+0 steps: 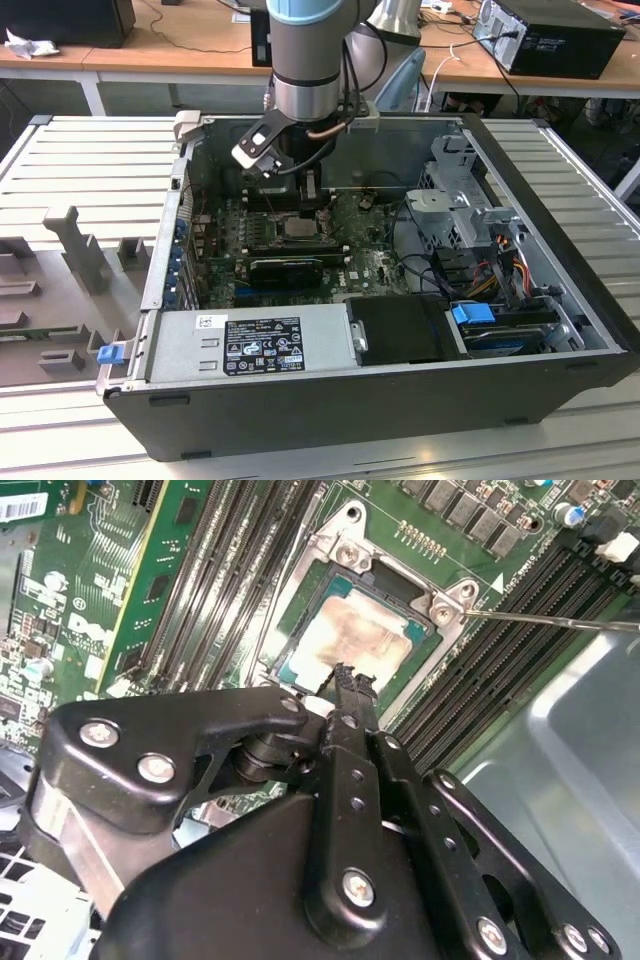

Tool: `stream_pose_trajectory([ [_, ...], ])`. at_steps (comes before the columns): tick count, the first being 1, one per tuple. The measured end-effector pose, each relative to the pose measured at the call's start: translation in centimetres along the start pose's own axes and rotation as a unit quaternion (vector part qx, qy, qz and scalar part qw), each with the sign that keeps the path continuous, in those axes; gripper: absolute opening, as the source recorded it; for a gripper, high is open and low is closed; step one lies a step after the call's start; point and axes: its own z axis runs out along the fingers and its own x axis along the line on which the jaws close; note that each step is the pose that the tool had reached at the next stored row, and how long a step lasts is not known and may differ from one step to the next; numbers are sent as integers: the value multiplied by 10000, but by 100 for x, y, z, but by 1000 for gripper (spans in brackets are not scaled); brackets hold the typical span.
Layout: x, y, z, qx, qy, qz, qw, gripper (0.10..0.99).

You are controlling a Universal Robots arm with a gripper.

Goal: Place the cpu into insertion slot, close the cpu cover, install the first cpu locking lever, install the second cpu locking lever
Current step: 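Close the cpu cover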

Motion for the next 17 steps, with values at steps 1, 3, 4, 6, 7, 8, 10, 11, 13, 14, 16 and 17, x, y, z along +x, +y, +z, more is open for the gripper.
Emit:
stream_pose_trajectory([
  [1,0,1,-9,0,1,0,10000,106],
  [3,1,1,-23,0,1,0,10000,106],
  [4,1,2,-26,-1,2,0,10000,106],
  [6,1,7,-31,0,0,0,10000,106],
  [7,0,7,-37,1,0,0,10000,106],
  [8,1,8,-46,0,0,1,10000,106],
  [10,3,11,-91,0,0,0,10000,106],
  [11,3,12,-104,0,0,0,10000,106],
  [13,4,25,-111,0,2,1,10000,106],
  [14,4,30,-113,0,0,0,10000,106],
  [16,3,31,-122,0,0,1,10000,106],
  [17,4,32,-130,0,0,1,10000,106],
])
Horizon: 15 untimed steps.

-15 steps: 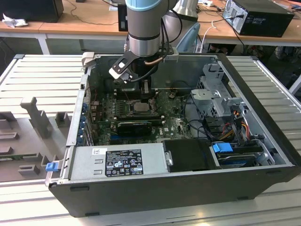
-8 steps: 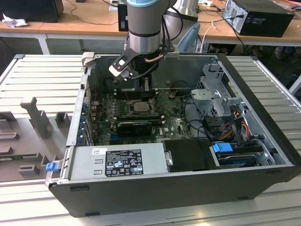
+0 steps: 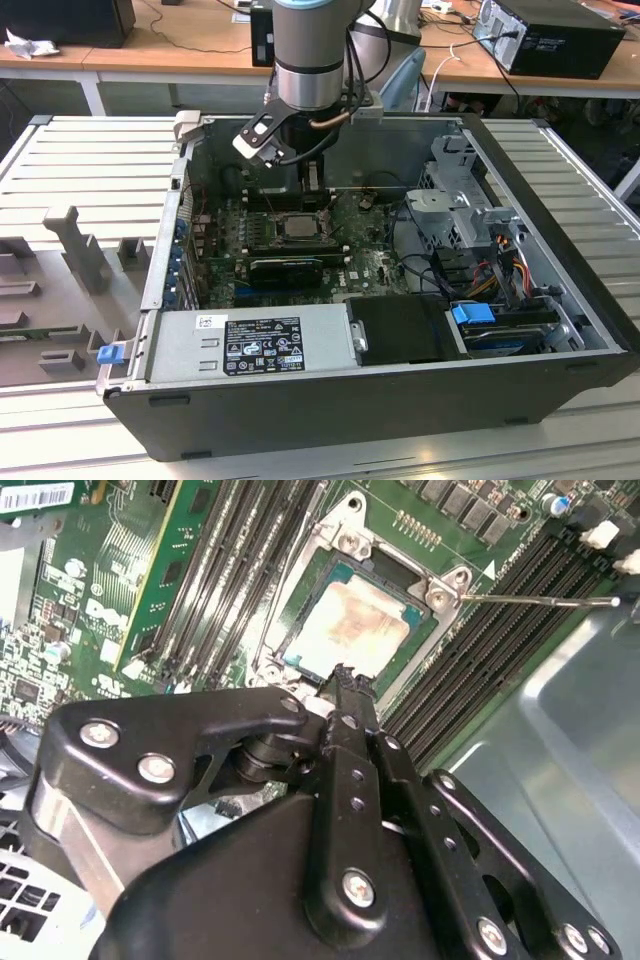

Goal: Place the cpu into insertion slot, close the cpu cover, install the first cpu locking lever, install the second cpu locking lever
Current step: 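Close the cpu cover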

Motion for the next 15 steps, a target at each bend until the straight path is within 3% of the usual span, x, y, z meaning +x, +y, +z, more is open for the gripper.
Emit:
stream_pose_trajectory([
  [15,1,27,-83,0,0,-1,10000,106],
])
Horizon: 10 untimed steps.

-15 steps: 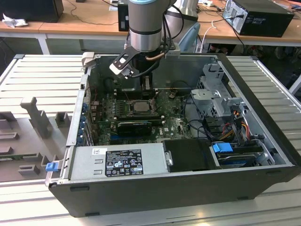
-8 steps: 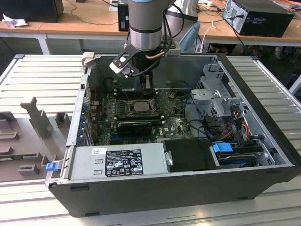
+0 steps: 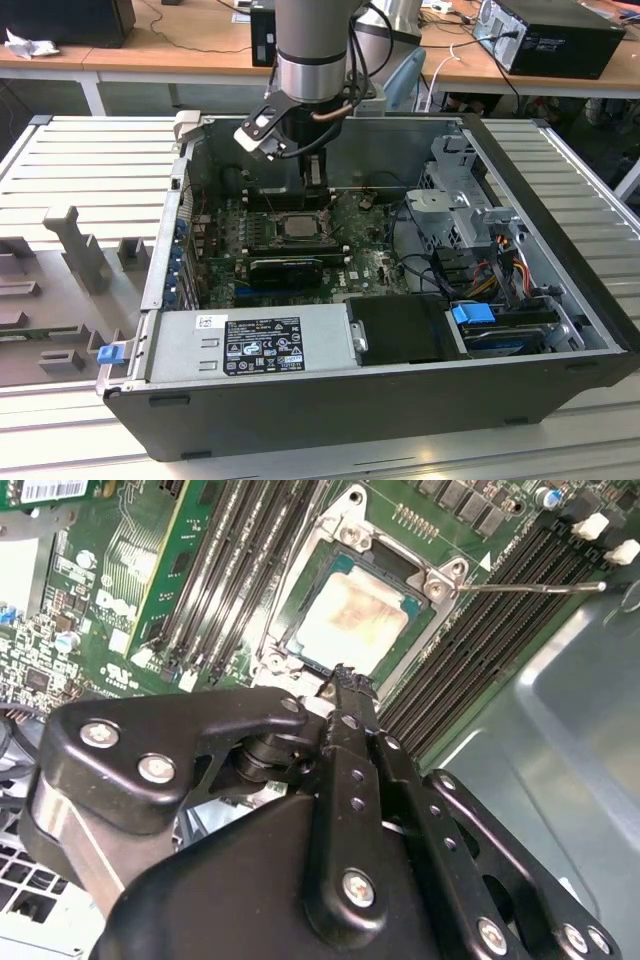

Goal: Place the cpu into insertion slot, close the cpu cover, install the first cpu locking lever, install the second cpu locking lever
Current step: 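Close the cpu cover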

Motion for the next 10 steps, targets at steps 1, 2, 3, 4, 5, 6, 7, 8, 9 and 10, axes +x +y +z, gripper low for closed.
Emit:
stream_pose_trajectory([
  [1,0,1,-4,0,0,1,10000,106],
  [2,1,1,-12,0,0,1,10000,106],
  [3,1,3,-23,0,0,0,10000,106],
  [4,2,3,-34,0,0,0,10000,106],
  [5,2,9,-45,0,0,-1,10000,106],
  [6,2,17,-48,0,1,0,10000,106],
  [7,2,29,-51,-1,1,0,10000,106],
  [8,2,57,-61,0,0,0,10000,106],
  [9,3,65,-80,0,0,0,10000,106],
  [10,4,67,-109,0,0,0,10000,106],
])
